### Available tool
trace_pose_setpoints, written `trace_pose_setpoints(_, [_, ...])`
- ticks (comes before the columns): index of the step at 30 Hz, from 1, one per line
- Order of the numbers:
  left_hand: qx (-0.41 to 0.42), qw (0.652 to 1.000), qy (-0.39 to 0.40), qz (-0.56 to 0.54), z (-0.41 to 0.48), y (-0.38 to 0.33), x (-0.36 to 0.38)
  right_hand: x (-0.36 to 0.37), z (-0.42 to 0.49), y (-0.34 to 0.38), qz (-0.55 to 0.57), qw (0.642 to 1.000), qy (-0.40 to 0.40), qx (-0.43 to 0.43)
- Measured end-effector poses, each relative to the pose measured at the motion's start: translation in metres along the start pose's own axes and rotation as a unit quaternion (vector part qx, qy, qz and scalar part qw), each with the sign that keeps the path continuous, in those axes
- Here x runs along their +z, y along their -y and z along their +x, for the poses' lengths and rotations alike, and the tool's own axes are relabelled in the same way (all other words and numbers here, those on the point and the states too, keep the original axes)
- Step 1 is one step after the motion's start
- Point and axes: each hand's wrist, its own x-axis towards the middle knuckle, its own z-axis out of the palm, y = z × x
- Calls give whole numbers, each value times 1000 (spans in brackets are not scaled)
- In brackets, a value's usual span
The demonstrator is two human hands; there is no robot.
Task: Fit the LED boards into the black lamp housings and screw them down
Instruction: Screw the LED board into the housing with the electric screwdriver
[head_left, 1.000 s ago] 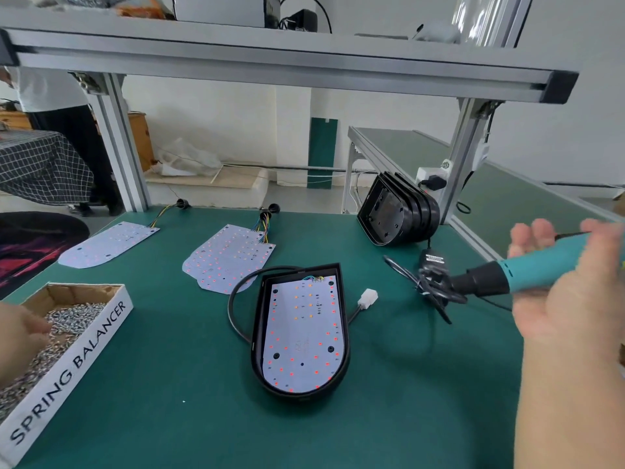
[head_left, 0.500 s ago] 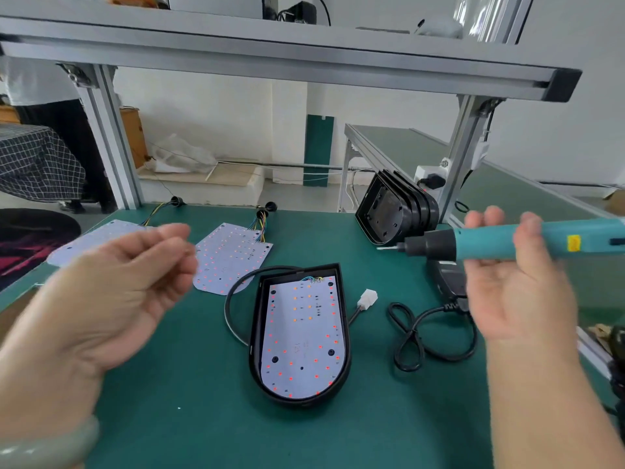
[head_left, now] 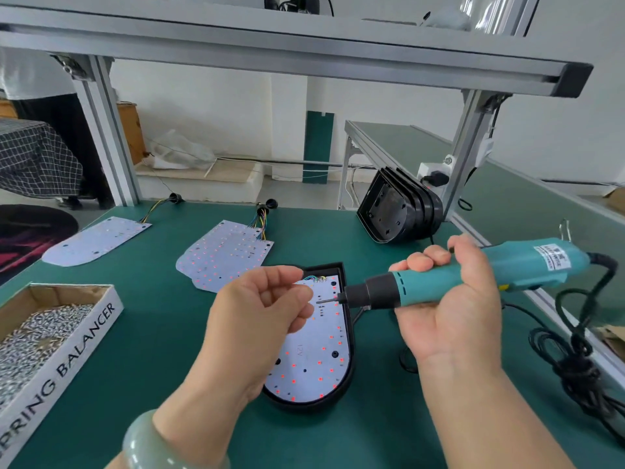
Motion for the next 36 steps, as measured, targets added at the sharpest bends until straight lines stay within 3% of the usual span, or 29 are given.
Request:
trace_pose_setpoints(13, [-48,995,48,-77,-2,-2,-4,2,0,2,24,1000,-4,7])
trace_pose_setpoints(26, [20,998,41,37,1,2,-6,2,-3,-4,13,1000,27,9])
trace_pose_setpoints(36, [-8,998,62,-23,1,4,-4,3,-6,-3,7,1000,26,-7])
